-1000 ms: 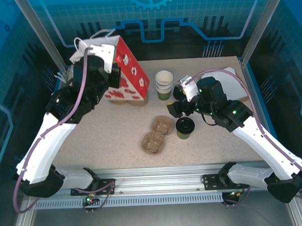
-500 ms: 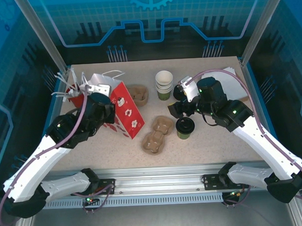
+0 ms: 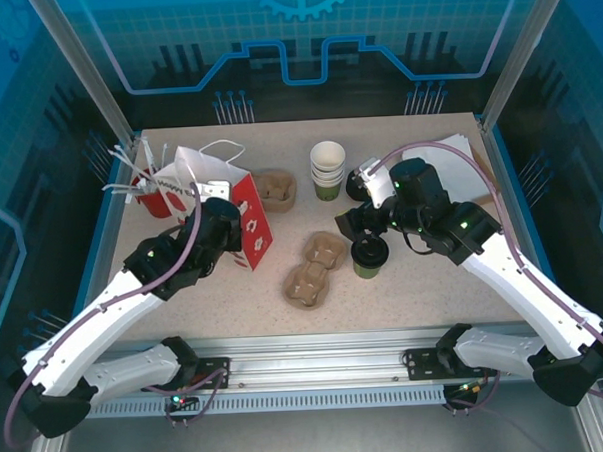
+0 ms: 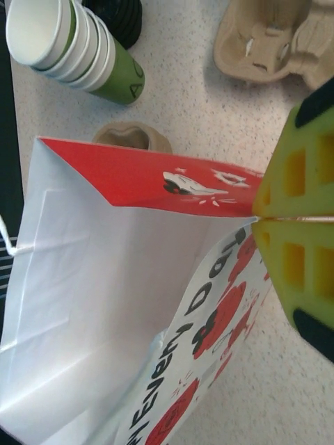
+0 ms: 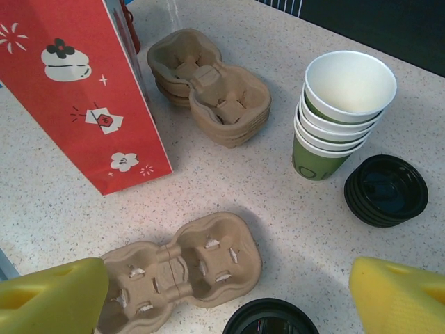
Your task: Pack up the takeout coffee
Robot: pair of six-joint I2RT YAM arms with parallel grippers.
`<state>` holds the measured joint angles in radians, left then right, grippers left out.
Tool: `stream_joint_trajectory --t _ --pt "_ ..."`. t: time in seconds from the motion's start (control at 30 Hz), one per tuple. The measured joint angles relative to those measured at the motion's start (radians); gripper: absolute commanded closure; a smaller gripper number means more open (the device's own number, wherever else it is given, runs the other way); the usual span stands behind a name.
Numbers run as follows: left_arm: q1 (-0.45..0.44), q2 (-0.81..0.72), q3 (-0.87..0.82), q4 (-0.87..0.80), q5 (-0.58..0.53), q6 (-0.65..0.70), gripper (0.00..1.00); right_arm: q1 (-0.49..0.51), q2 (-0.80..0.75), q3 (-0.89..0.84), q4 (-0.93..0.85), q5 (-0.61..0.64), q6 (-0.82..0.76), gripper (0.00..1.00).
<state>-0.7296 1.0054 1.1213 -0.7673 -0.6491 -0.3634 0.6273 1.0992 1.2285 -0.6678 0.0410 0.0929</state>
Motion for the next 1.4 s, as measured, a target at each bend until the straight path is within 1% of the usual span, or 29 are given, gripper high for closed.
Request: stream_joint_trajectory --t 0.1,0.17,0.3,0.4,0.53,0.57,0.63,0.77,0.87,0.97,1.03,1.13,1.4 --pt "0.000 0.016 -0.013 0.050 0.057 0.000 0.62 0.000 0.000 -0.011 0.003 -0.009 0.008 0.09" --pt "0.000 0.023 -0.013 0.068 0.093 -0.002 0.53 0.000 0.000 -0.018 0.007 -0.024 0.016 0.08" --pt "0.000 0.011 -0.004 0.061 0.147 0.008 0.43 0.005 0.000 -0.040 0.039 -0.066 0.038 0.08" --pt "0.000 -0.027 0.039 0.026 0.193 0.027 0.40 0.047 0.012 -0.063 0.093 -0.087 0.054 0.08" --pt "0.019 -0.080 0.174 -0.044 0.238 0.042 0.38 0.163 0.093 -0.071 0.204 -0.103 0.073 0.07" --pt "0.043 -0.088 0.216 -0.060 0.251 0.048 0.37 0.194 0.127 -0.071 0.238 -0.103 0.078 0.07" --pt "0.119 -0.097 0.283 -0.078 0.283 0.055 0.35 0.253 0.209 -0.065 0.303 -0.100 0.087 0.07" --pt "0.351 -0.081 0.370 -0.103 0.397 0.060 0.31 0.339 0.383 -0.029 0.402 -0.087 0.098 0.06" --pt "0.500 -0.007 0.426 -0.107 0.517 0.059 0.29 0.359 0.471 0.003 0.449 -0.073 0.110 0.06" --pt "0.598 0.079 0.438 -0.098 0.629 0.054 0.27 0.358 0.525 0.032 0.491 -0.043 0.124 0.07" --pt "0.638 0.135 0.438 -0.098 0.695 0.051 0.27 0.354 0.549 0.045 0.518 -0.021 0.137 0.09" --pt "0.663 0.187 0.437 -0.101 0.759 0.051 0.27 0.338 0.570 0.051 0.535 0.008 0.159 0.12" --pt "0.665 0.148 0.389 -0.117 0.864 0.067 0.28 0.236 0.575 0.050 0.538 0.063 0.205 0.17"
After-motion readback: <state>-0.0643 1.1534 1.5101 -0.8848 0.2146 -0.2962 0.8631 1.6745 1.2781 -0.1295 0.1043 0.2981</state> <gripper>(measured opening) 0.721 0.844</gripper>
